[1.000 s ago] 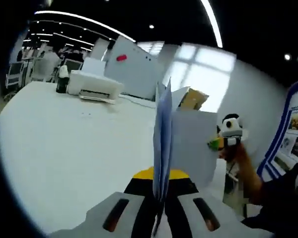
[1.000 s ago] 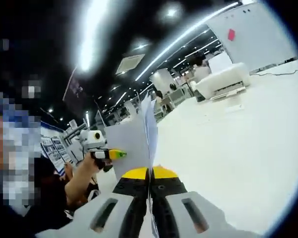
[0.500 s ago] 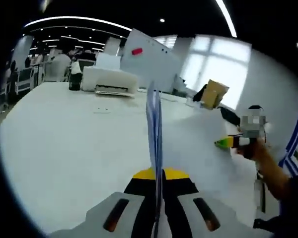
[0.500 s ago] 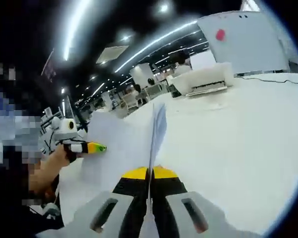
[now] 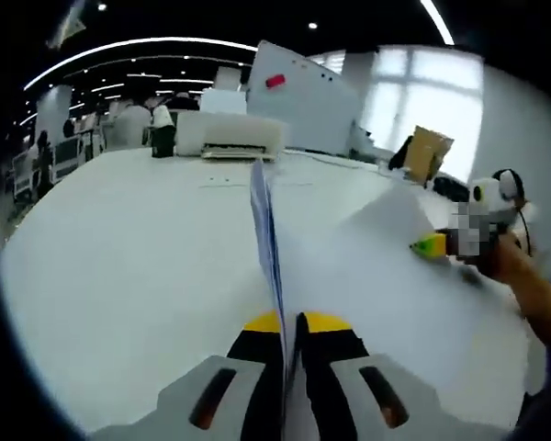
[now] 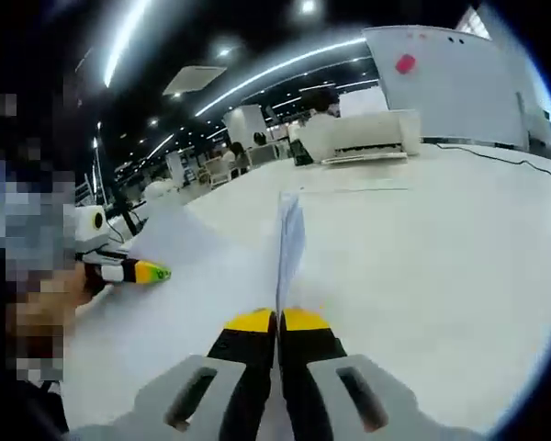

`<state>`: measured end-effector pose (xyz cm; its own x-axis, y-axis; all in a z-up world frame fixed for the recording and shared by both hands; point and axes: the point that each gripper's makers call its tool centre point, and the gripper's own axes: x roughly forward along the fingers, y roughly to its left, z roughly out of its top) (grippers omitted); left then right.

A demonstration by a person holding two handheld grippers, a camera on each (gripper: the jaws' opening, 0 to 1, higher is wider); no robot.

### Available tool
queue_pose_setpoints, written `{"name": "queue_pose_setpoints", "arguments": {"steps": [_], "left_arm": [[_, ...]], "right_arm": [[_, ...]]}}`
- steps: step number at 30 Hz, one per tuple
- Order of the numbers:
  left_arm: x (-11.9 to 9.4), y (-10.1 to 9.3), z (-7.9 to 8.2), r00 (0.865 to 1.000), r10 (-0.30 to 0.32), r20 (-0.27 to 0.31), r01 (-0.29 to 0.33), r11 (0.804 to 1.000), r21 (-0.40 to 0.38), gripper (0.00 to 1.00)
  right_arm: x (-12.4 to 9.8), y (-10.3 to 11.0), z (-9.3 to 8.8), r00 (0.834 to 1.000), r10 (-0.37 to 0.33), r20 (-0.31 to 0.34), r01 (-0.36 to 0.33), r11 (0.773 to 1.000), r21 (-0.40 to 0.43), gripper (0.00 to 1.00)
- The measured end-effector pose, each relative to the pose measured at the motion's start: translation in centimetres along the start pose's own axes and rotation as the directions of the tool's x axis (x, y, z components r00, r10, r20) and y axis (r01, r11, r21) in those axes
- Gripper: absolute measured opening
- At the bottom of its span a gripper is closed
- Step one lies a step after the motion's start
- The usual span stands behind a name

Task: Organize the stack of printing papers by aligning and flattening the scattered papers on the table

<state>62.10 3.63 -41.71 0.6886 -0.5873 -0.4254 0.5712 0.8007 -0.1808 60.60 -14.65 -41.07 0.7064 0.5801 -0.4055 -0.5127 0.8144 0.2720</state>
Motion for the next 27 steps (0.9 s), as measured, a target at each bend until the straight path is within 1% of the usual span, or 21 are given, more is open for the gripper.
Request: {"name": "queue_pose_setpoints", "arguments": {"steps": [1, 2, 5, 7, 9, 10, 12, 15, 17, 19, 22, 24, 27], "left_arm": [[0.2, 0.4, 0.1, 1.0, 0.001, 0.001, -0.001, 1.0, 0.004, 0.08], [0.2, 0.5, 0.2, 1.0, 0.001, 0.001, -0.001, 1.0, 0.005, 0.08], [0.3, 0.7, 0.0, 1.0, 0.012, 0.011, -0.012, 1.0, 0.022, 0.08], [0.3, 0.7, 0.1, 1.0, 0.019, 0.022, -0.019, 0.999, 0.033, 0.08], [0.2, 0.8, 0.2, 0.998, 0.036, 0.043, -0.04, 0.995, 0.094, 0.09], [0.2, 0.7, 0.1, 0.998, 0.039, 0.048, -0.044, 0.994, 0.101, 0.09], [0.1, 0.6, 0.1, 0.998, 0.042, 0.054, -0.048, 0.993, 0.109, 0.09], [0.1, 0.7, 0.1, 0.997, 0.045, 0.062, -0.051, 0.994, 0.101, 0.11], [0.1, 0.7, 0.2, 0.996, 0.055, 0.071, -0.062, 0.993, 0.103, 0.11], [0.0, 0.8, 0.2, 0.994, 0.073, 0.083, -0.084, 0.987, 0.138, 0.14], [-0.1, 0.8, 0.1, 0.992, 0.088, 0.096, -0.102, 0.984, 0.149, 0.17], [-0.3, 1.2, 0.2, 0.987, 0.118, 0.112, -0.135, 0.977, 0.164, 0.21], [-0.4, 1.3, 0.2, 0.984, 0.131, 0.121, -0.151, 0.973, 0.173, 0.25]], "right_arm": [[0.0, -0.1, 0.0, 1.0, -0.005, 0.002, 0.005, 1.0, -0.005, 0.0], [0.0, -0.1, 0.0, 1.0, -0.009, 0.003, 0.009, 1.0, -0.01, 0.0], [0.3, -0.6, -0.4, 0.998, -0.057, 0.008, 0.058, 0.996, -0.063, 0.02], [0.4, -0.8, -0.4, 0.998, -0.066, 0.021, 0.067, 0.995, -0.075, 0.03], [0.5, -1.3, -0.5, 0.997, -0.076, 0.028, 0.078, 0.994, -0.073, 0.06], [0.5, -1.4, -0.5, 0.996, -0.082, 0.025, 0.084, 0.994, -0.073, 0.07], [0.6, -1.5, -0.7, 0.995, -0.097, 0.022, 0.098, 0.991, -0.091, 0.08], [0.7, -1.6, -0.7, 0.994, -0.109, 0.03, 0.111, 0.988, -0.108, 0.09], [0.8, -1.9, -0.5, 0.99, -0.135, 0.044, 0.14, 0.978, -0.154, 0.1], [0.8, -1.9, -0.5, 0.989, -0.139, 0.045, 0.144, 0.977, -0.157, 0.12], [0.8, -2.2, -0.4, 0.988, -0.147, 0.051, 0.153, 0.975, -0.163, 0.14], [0.7, -2.4, -0.4, 0.986, -0.156, 0.057, 0.164, 0.97, -0.179, 0.15], [0.8, -2.4, -0.4, 0.984, -0.165, 0.062, 0.174, 0.963, -0.207, 0.17]]}}
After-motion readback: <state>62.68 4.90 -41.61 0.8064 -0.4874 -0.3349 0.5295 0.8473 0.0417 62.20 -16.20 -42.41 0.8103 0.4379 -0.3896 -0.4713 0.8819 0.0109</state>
